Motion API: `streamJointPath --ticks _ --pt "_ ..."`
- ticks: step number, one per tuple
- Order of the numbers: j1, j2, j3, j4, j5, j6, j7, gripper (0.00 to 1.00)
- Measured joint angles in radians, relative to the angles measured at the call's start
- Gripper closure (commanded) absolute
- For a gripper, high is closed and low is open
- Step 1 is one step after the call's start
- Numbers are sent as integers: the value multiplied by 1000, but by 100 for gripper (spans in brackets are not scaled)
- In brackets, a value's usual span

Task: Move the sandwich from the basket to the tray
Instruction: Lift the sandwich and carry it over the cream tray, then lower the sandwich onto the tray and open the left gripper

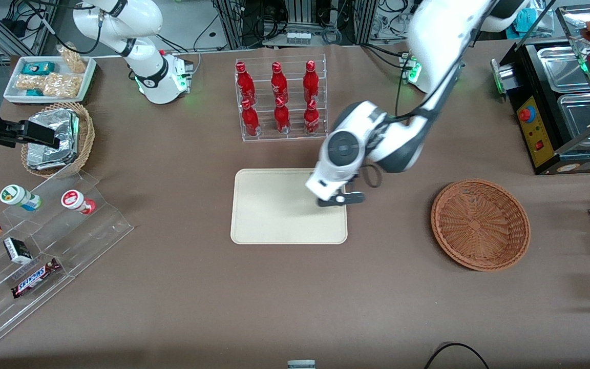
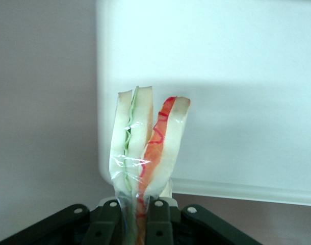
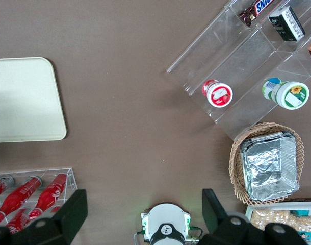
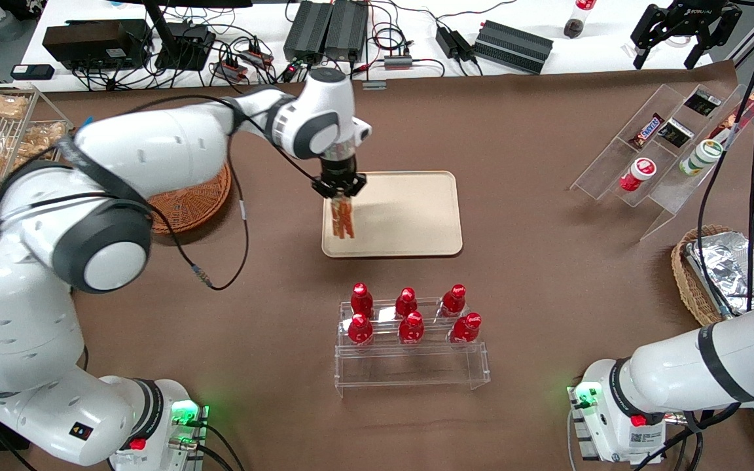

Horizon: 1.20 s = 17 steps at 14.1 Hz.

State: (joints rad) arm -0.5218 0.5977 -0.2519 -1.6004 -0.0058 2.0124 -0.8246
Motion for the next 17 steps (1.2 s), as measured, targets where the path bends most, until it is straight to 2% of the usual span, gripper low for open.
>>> streamJointPath --ticks 5,6,7,9,12,17 --pt "-71 174 7 169 12 30 -71 82" --pt "-72 190 8 186 13 30 -71 73" --pt "-75 202 8 200 14 30 -71 43" --pt "-80 219 8 219 17 30 -71 28" --pt "-81 224 8 226 53 29 -71 13" --pt "-80 208 21 262 62 9 -72 4"
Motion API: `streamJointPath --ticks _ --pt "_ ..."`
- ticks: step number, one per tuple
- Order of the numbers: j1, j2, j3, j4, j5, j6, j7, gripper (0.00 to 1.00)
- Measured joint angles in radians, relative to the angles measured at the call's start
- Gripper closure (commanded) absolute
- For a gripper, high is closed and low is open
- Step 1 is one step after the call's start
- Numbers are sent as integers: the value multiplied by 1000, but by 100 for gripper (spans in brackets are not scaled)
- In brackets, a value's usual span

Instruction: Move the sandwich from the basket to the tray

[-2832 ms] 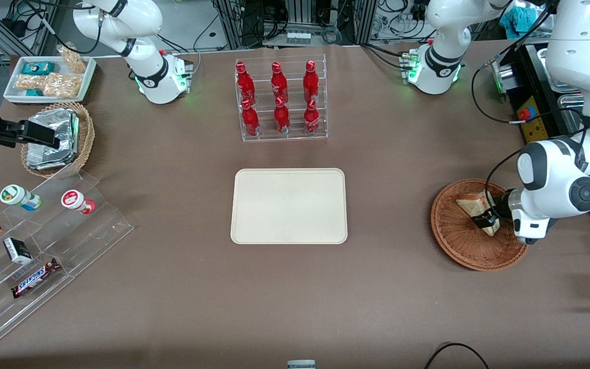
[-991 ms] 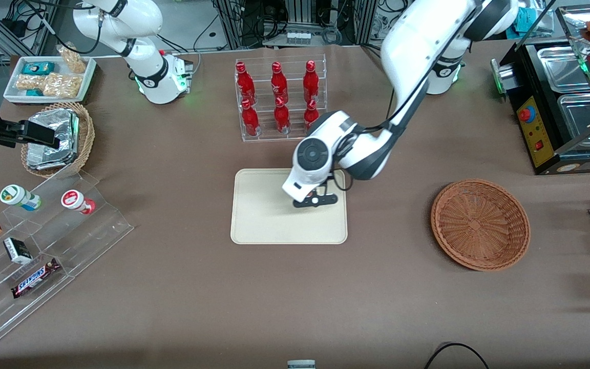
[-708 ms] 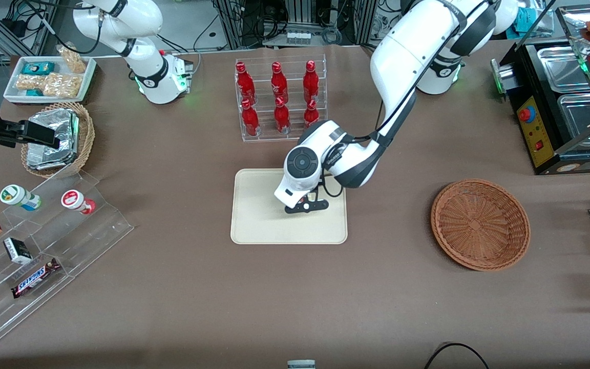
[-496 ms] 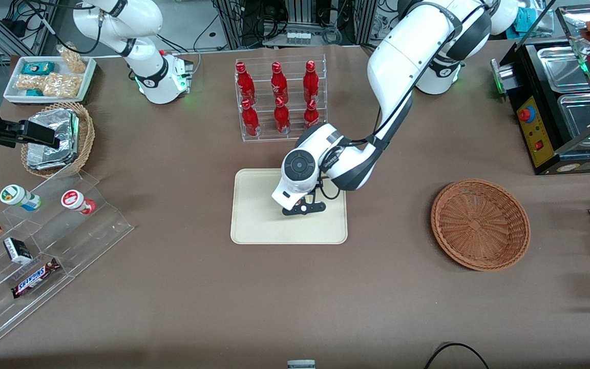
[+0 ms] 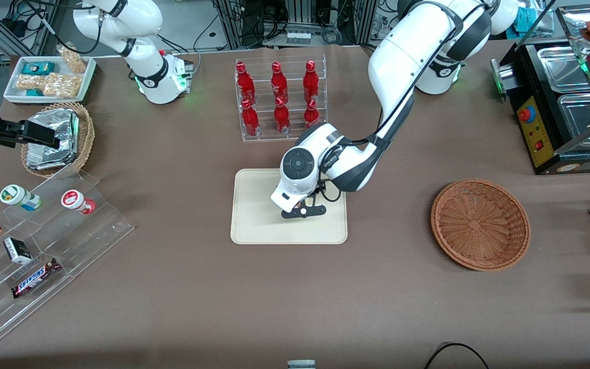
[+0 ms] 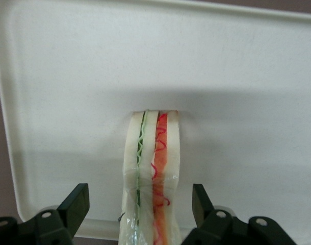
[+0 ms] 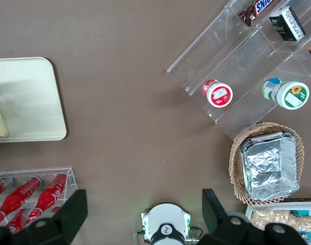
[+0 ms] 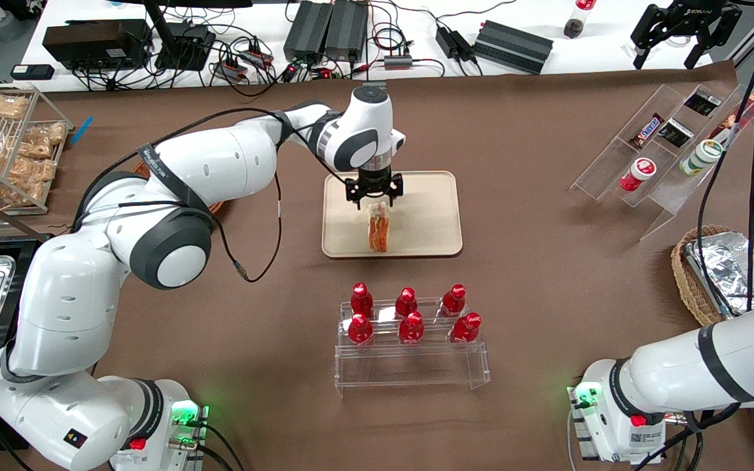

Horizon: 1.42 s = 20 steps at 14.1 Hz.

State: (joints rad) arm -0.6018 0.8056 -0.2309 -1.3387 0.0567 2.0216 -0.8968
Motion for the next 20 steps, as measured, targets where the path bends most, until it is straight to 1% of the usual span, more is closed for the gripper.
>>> streamJointPath --ticks 3,4,6,8,12,14,17,20 --pt "28 -66 21 18 0 -114 -1 3" --pt "58 -102 24 19 0 -155 -1 0" --pt "144 -184 23 16 -2 -263 28 0" --pt "239 -264 24 5 -9 -387 100 0" --pt "444 -402 25 -9 -16 -656 326 0" --pt "504 -461 26 -11 -16 -755 397 0" --pt "564 -553 29 -16 -16 -887 482 0" --pt "619 -621 36 -19 -16 -955 527 0"
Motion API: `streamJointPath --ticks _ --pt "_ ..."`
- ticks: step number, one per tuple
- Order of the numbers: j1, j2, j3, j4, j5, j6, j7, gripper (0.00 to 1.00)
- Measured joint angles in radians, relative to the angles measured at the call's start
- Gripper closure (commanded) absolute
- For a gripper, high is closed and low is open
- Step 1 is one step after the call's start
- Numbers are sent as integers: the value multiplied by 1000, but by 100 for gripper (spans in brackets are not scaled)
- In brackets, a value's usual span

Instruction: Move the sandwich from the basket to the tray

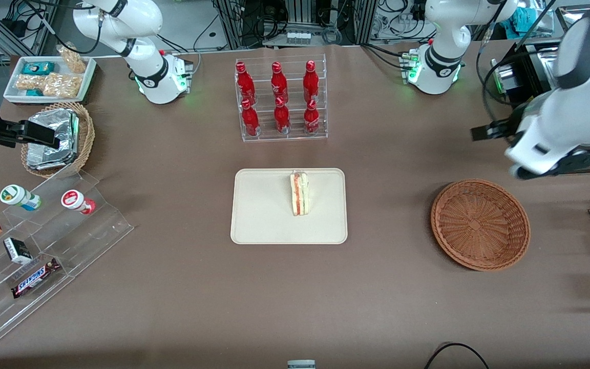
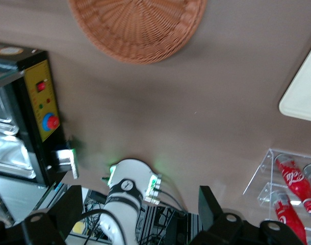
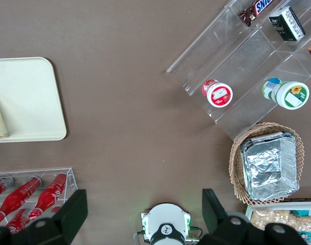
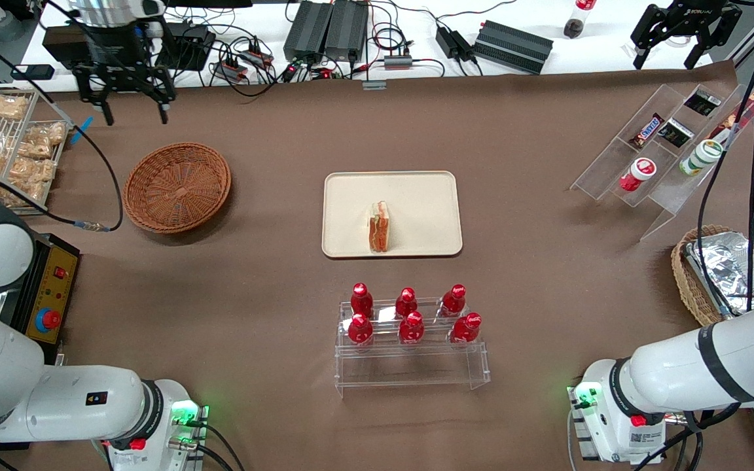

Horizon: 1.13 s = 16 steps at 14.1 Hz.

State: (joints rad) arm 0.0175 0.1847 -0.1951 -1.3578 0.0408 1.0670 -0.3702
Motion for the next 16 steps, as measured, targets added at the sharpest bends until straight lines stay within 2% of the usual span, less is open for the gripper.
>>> streamJointPath --ticks 3,9,12,16 --pt "12 -15 4 -1 0 -8 -16 0" --pt "11 1 1 -1 -2 125 -32 0" --pt "29 -2 2 -7 -27 125 -39 0" --pt "80 -77 5 -110 -61 221 -36 0"
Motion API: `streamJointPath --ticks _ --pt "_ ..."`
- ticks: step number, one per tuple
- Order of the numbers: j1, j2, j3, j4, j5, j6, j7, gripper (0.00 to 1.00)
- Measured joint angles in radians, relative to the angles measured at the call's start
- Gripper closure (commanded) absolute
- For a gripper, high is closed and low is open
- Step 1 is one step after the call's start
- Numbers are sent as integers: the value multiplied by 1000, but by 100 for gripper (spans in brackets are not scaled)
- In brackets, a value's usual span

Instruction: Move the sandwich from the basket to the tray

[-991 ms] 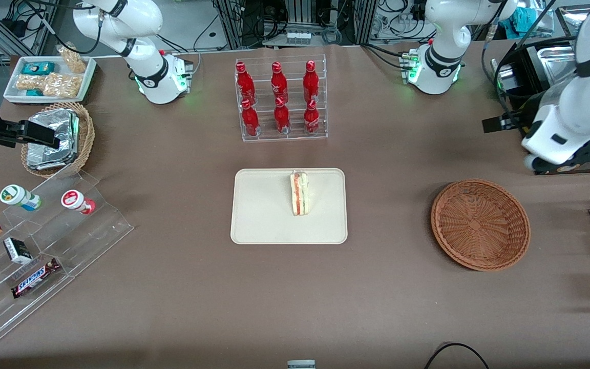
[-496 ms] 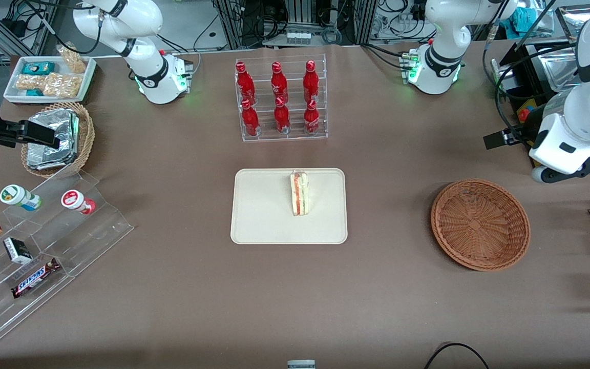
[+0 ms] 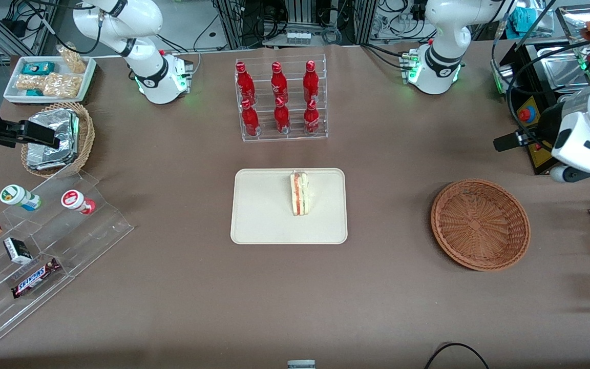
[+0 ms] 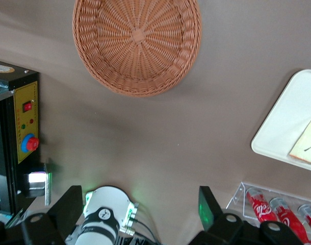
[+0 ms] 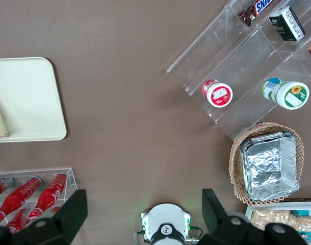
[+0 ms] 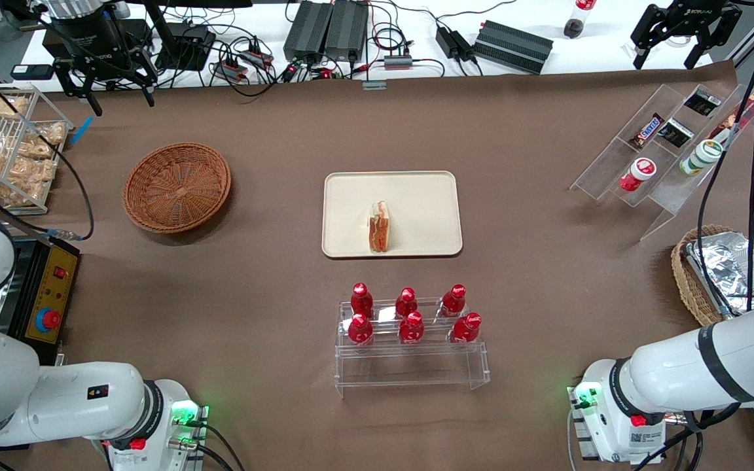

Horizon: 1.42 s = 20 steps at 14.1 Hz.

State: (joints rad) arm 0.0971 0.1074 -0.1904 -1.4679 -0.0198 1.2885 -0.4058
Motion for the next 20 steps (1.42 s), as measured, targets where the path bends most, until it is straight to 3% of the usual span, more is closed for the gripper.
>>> streamJointPath --ticks 5,20 --pt "0 -101 -4 -97 0 39 -1 0" --pt "-18 -97 38 -98 0 79 46 0"
